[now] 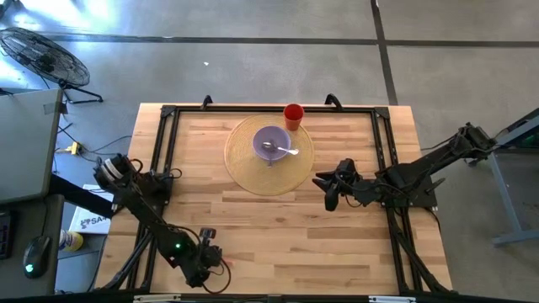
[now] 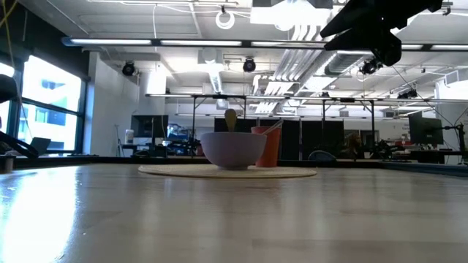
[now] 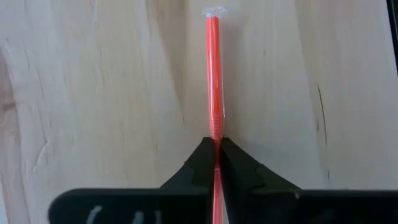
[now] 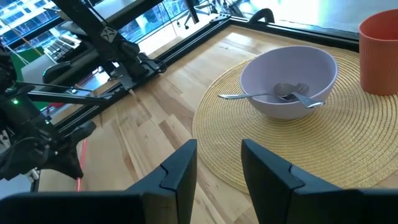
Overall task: Pick & Place Utensil
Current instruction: Put the orange straw into the orange cup
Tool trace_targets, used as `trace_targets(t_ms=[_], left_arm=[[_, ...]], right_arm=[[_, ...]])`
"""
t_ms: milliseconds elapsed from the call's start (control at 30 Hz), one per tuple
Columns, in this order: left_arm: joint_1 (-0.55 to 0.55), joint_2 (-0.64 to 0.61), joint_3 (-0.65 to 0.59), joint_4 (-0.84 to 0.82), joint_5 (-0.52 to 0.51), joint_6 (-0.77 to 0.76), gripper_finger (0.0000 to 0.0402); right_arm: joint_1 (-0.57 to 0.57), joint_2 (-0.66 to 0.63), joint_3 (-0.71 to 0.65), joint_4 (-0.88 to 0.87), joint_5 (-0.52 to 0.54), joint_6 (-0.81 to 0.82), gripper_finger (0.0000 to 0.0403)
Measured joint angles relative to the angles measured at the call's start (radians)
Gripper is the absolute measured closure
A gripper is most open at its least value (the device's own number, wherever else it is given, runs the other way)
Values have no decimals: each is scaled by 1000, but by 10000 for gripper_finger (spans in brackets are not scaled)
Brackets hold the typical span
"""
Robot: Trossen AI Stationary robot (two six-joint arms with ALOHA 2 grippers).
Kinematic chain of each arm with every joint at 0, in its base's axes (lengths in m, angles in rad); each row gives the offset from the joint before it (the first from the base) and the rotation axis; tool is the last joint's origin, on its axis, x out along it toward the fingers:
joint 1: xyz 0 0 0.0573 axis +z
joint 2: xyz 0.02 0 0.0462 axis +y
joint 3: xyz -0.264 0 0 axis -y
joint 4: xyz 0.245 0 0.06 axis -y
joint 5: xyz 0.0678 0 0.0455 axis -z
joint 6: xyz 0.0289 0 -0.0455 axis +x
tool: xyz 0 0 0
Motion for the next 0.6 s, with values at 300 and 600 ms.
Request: trace_targets(t_ms=[300, 600], left_arm=[[2, -2, 35, -36, -185, 183, 394], [17, -169, 53, -27, -472, 437, 400]], right_arm=[[7, 0, 0, 52, -3, -128, 284], [65, 145, 0, 278, 27, -399, 284]])
